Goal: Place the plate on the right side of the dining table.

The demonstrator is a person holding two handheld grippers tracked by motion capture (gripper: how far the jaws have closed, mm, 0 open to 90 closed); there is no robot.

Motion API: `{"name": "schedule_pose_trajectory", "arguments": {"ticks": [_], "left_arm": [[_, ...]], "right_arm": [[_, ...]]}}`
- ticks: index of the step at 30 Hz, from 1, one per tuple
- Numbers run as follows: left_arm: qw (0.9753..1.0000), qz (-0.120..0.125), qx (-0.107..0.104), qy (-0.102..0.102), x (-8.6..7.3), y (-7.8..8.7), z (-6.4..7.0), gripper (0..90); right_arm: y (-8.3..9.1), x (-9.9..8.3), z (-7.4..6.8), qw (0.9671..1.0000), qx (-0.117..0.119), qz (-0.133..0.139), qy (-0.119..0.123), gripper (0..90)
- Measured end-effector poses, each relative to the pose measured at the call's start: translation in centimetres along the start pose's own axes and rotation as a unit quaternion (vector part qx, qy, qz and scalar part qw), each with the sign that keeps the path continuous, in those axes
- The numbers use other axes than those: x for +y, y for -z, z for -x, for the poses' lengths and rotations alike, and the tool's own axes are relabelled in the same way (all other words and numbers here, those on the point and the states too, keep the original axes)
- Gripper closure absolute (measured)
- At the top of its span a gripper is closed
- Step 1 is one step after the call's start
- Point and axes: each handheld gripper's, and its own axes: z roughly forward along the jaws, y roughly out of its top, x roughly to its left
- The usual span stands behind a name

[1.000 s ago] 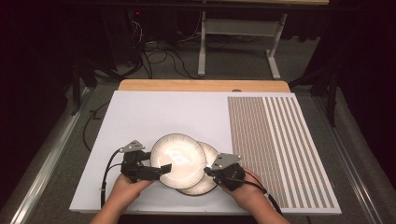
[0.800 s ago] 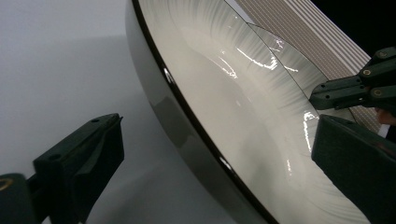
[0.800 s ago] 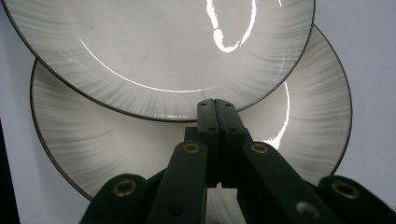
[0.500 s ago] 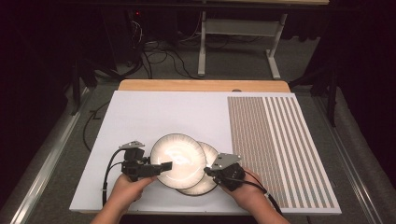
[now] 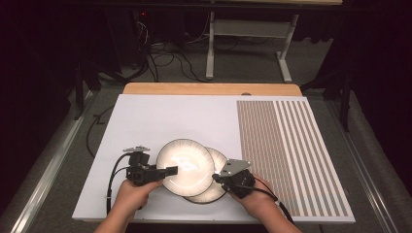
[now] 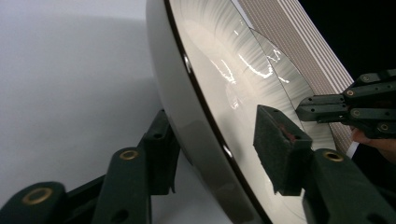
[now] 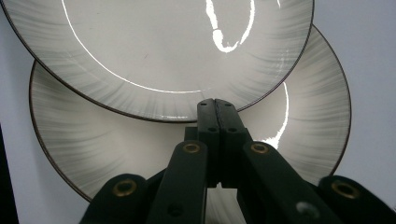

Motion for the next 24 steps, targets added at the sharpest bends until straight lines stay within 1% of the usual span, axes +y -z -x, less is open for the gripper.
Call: {"name": "schedule_pose_trajectory", "arguments": {"ticks": [4, 9, 11, 16, 20, 22, 24], "left_arm": [[1.0, 0.001, 0.003, 0.003, 0.0, 0.01, -0.07, 58.1], [0.9999, -0.004, 0.008, 0.006, 0.05, 0.0, -0.08, 60.1], [0.9999, -0.004, 0.005, 0.011, 0.05, 0.02, -0.18, 61.3], [0.9999, 0.002, 0.001, 0.014, 0.03, 0.1, -0.08, 64.7], [0.9999, 0.002, 0.0, 0.016, 0.01, 0.11, -0.11, 65.0], [0.9998, 0.002, -0.004, 0.019, -0.06, 0.1, -0.21, 65.2], [0.9996, 0.004, -0.009, 0.025, -0.14, 0.11, -0.34, 65.8]], "right_arm": [[0.03, 0.02, 0.01, 1.0, -0.001, -0.002, 0.001, 90.0], [0.05, 0.03, -0.04, 1.0, -0.003, -0.003, 0.001, 90.0], [0.05, 0.02, -0.02, 1.0, -0.004, -0.004, 0.002, 90.0], [0.04, 0.0, -0.02, 1.0, -0.005, -0.003, 0.003, 90.0], [0.05, 0.0, -0.04, 1.0, -0.005, -0.003, 0.003, 90.0], [0.19, 0.01, -0.03, 1.0, -0.008, -0.002, 0.003, 90.0], [0.54, 0.04, 0.08, 0.9998, -0.012, 0.013, -0.003, 90.0]]}}
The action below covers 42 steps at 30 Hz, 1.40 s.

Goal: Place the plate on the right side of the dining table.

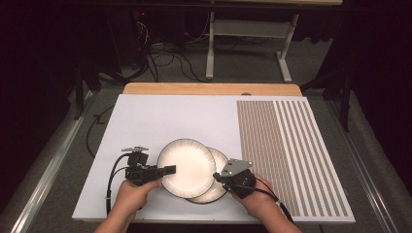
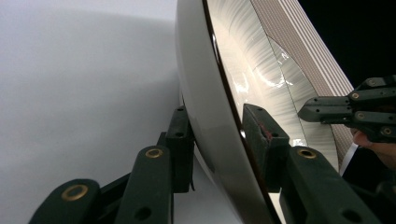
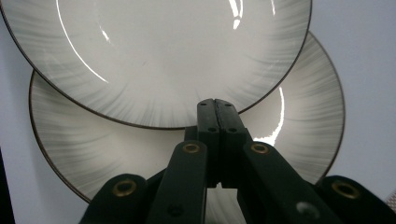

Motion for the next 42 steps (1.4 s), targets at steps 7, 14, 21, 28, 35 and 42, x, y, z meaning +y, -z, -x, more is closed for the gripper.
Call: {"name": "schedule_pose_trajectory", "arguments": {"ticks": [7, 14, 21, 28, 35, 42], "left_arm": [[0.9999, 0.011, -0.007, 0.001, -0.1, 0.3, 0.1, 67.9], [0.9989, 0.038, -0.027, 0.005, -0.4, 0.8, 0.2, 72.0], [0.998, 0.055, -0.031, 0.001, -0.5, 1.2, 0.7, 74.0], [0.9973, 0.067, -0.025, -0.018, -0.5, 1.3, 1.3, 75.2], [0.9941, 0.088, -0.029, -0.057, -0.5, 1.6, 2.2, 77.0], [0.993, 0.095, -0.022, -0.066, -0.5, 1.7, 2.4, 77.1]], "right_arm": [[1.3, -0.2, 0.8, 0.9992, -0.013, 0.026, -0.028, 89.4], [2.6, -0.8, 1.4, 0.9977, -0.032, 0.046, -0.038, 85.4], [3.1, -1.2, 1.8, 0.9969, -0.038, 0.053, -0.045, 84.4], [3.1, -1.3, 1.9, 0.9968, -0.042, 0.052, -0.044, 84.0], [3.2, -1.4, 2.0, 0.9968, -0.04, 0.049, -0.048, 81.7], [3.4, -1.6, 2.3, 0.9962, -0.038, 0.053, -0.058, 76.0]]}}
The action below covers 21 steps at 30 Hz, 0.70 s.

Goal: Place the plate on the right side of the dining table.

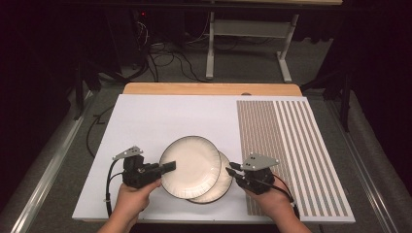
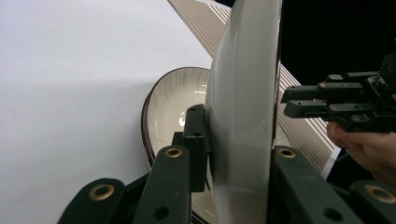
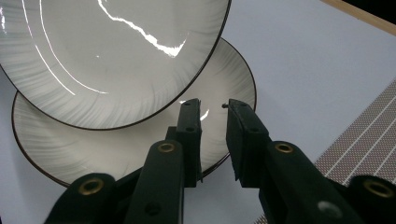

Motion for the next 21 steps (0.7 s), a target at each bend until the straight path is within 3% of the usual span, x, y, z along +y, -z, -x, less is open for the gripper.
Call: {"name": "schedule_pose_trajectory", "arguments": {"ticks": [5, 7, 16, 21], "left_arm": [[0.9998, 0.007, 0.007, -0.019, 0.0, 0.1, 0.3, 77.2], [0.9992, 0.012, 0.014, -0.035, 0.1, 0.2, 0.6, 77.2], [0.9941, 0.029, 0.03, -0.1, 0.0, 0.3, 1.8, 77.1], [0.9927, 0.031, 0.029, -0.112, 0.0, 0.3, 2.0, 77.0]], "right_arm": [[0.5, -0.1, 0.6, 0.9999, -0.002, 0.011, -0.01, 69.0], [0.8, -0.2, 0.8, 0.9997, -0.004, 0.02, -0.012, 64.6], [2.3, -0.1, 1.6, 0.9979, -0.003, 0.056, -0.032, 51.2], [3.7, -0.2, 2.3, 0.9958, -0.005, 0.077, -0.05, 43.5]]}}
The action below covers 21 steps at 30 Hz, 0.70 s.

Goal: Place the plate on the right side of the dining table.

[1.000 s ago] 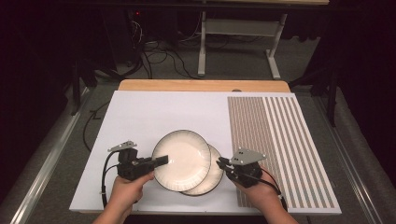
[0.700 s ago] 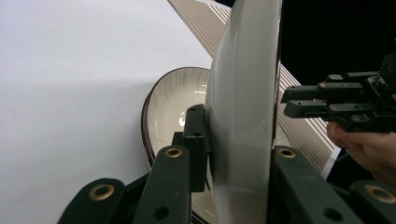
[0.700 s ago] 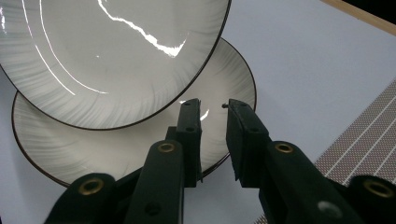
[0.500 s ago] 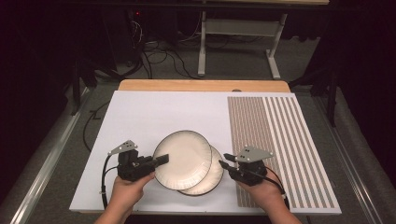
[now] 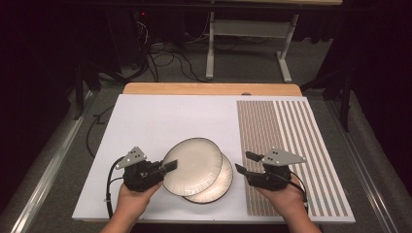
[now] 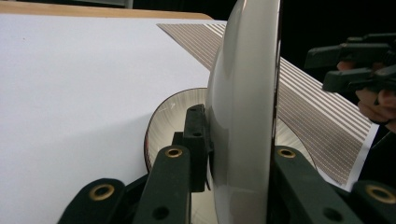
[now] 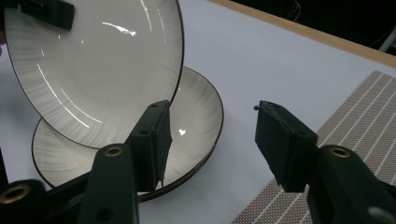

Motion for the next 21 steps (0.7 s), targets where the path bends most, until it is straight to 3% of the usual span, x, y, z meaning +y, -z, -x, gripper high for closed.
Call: {"name": "schedule_pose_trajectory", "arguments": {"ticks": [8, 16, 21], "left_arm": [[0.9996, 0.004, 0.007, -0.027, 0.0, 0.0, 0.6, 76.9], [0.9992, 0.006, 0.008, -0.038, 0.0, 0.2, 0.7, 76.7], [0.999, 0.008, 0.009, -0.042, -0.1, 0.2, 0.8, 76.7]], "right_arm": [[2.0, -0.4, 1.8, 0.9992, -0.003, 0.028, -0.029, 29.4], [2.4, -0.6, 1.8, 0.9981, -0.026, 0.05, -0.023, 6.0], [2.5, -0.7, 1.7, 0.9969, -0.044, 0.063, -0.019, 0.9]]}}
